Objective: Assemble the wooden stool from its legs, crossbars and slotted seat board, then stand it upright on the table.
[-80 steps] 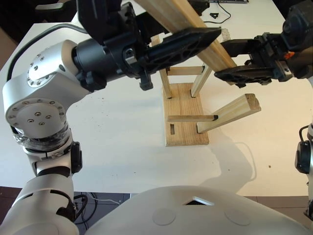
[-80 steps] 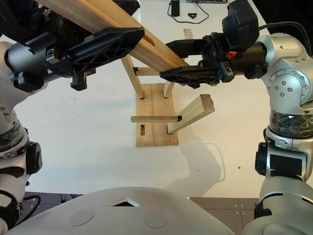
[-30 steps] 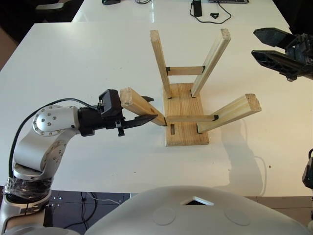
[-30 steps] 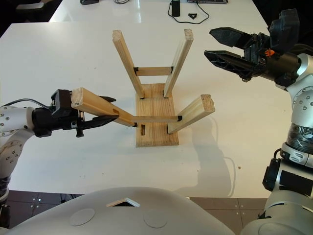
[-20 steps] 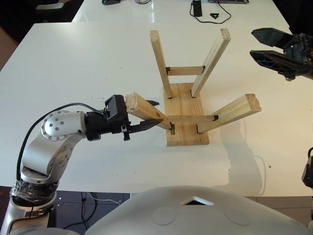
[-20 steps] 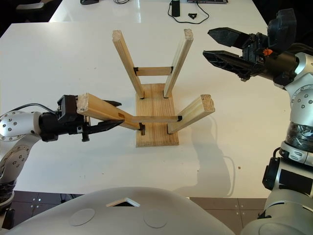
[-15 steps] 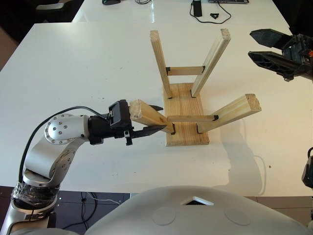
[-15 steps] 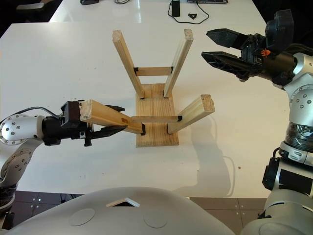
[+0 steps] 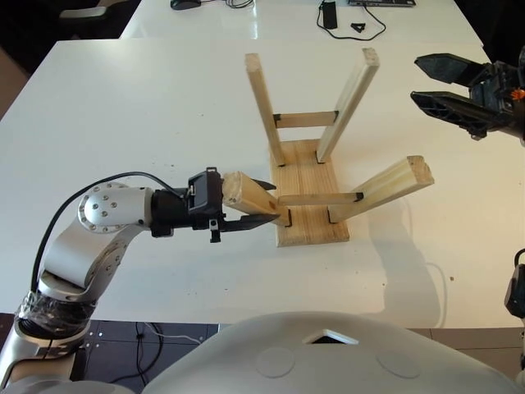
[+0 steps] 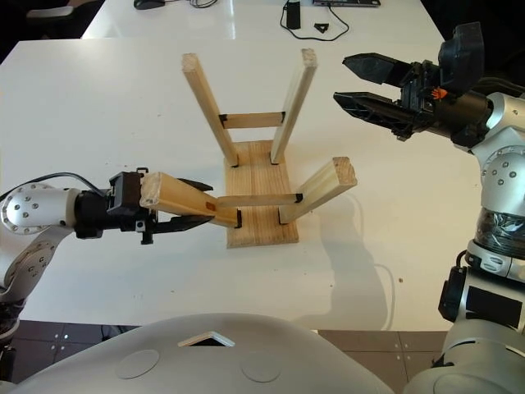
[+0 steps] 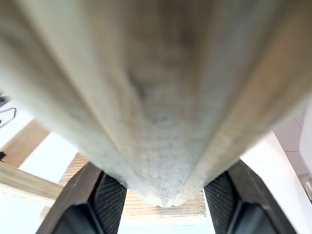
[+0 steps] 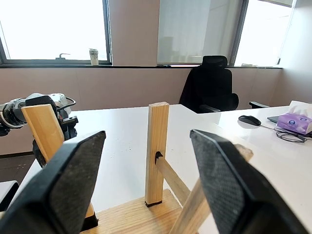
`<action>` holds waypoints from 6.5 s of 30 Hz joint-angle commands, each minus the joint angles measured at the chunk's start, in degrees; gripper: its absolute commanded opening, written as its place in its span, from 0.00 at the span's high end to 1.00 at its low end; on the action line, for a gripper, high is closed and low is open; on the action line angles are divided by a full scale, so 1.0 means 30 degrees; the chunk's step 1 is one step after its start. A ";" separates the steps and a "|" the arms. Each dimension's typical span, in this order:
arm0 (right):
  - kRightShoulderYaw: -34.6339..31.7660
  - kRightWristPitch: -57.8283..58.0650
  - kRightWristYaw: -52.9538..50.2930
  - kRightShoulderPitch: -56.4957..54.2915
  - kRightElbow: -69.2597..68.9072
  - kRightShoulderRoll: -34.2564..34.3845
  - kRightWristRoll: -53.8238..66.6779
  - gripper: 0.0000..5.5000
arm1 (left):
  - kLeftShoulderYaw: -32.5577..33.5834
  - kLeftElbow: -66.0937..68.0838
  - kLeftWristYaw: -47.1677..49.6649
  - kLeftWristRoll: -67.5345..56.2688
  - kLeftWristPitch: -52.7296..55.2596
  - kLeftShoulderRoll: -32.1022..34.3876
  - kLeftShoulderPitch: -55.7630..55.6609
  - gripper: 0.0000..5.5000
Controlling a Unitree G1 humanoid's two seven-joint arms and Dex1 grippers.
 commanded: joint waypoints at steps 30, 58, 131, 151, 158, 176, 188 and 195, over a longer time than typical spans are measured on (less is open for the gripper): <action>-0.1177 -0.0607 -0.9733 -0.2100 -0.5268 0.3925 0.0808 0.42 | -0.4955 0.3878 0.2377 0.4478 0.2085 0.0126 -0.2989 0.63; 1.3331 -0.1380 -1.9227 0.6683 -0.4789 0.7562 -0.9826 0.42 | -0.6427 0.5807 0.4700 0.4825 0.4314 -0.0187 -0.5116 0.63; 1.2675 0.0939 -1.7542 0.2092 -0.9427 1.1664 -0.8867 0.42 | -0.7112 0.6723 0.4053 0.5265 0.4221 -0.0466 -0.5580 0.63; 0.7842 -0.1673 -1.6700 0.1419 -0.3336 0.9126 -1.2413 0.42 | -0.5817 0.3099 0.4243 0.4115 0.5222 -0.2791 -0.4651 0.32; 0.6510 -0.3112 -1.6425 0.0506 0.0157 0.8098 -1.3228 0.42 | -0.7608 0.3183 0.4906 0.5044 0.5979 -0.5789 -0.5951 0.32; 0.6532 -0.5391 -1.5810 0.1964 0.3392 0.7010 -1.5116 0.42 | -0.5774 -0.0229 0.5903 0.6128 0.6289 -0.3786 -0.2226 0.32; 0.6011 -0.4432 -1.0710 0.6479 -0.1156 0.3083 -1.3825 0.42 | 0.3016 0.1077 0.2240 0.4328 0.2826 0.0597 0.5436 0.32; 0.5832 -0.4032 -0.6485 0.8739 -0.2961 0.0518 -1.1943 0.42 | 0.4875 0.6849 0.2798 0.4966 -0.0673 -0.0698 0.3734 0.47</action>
